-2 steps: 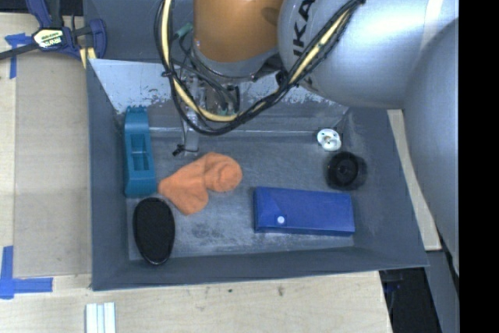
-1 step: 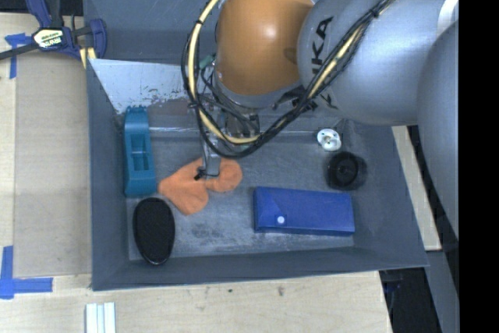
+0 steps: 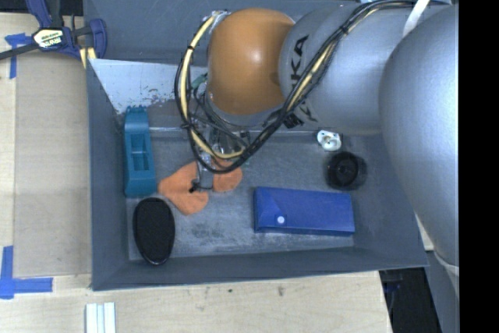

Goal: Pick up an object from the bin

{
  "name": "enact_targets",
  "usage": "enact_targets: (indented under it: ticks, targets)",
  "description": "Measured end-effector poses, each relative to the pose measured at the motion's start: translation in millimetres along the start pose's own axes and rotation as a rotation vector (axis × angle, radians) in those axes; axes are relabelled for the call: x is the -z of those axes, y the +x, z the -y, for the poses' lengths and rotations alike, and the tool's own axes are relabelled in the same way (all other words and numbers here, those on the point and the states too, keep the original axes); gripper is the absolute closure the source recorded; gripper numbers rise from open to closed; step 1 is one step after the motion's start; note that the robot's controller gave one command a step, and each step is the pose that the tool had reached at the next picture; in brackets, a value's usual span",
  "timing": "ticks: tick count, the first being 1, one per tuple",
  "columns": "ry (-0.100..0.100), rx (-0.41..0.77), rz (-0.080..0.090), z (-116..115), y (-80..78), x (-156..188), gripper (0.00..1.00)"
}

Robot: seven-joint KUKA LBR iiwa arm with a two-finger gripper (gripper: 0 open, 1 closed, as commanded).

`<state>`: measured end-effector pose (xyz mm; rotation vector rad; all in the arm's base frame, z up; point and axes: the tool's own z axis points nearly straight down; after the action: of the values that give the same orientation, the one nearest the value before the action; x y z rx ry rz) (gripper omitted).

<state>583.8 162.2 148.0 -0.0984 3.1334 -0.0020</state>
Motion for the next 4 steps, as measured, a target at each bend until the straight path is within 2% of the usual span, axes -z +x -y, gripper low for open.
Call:
enact_targets:
  ticks: [1,2,4]
  targets:
    - [-0.003,0.083,-0.011,-5.5,7.5,-29.1,0.0]
    - [-0.004,0.365,-0.002,-4.6,-20.7,-61.3,1.0]
    - [-0.003,0.385,-0.003,-11.5,-18.8,-70.7,1.0]
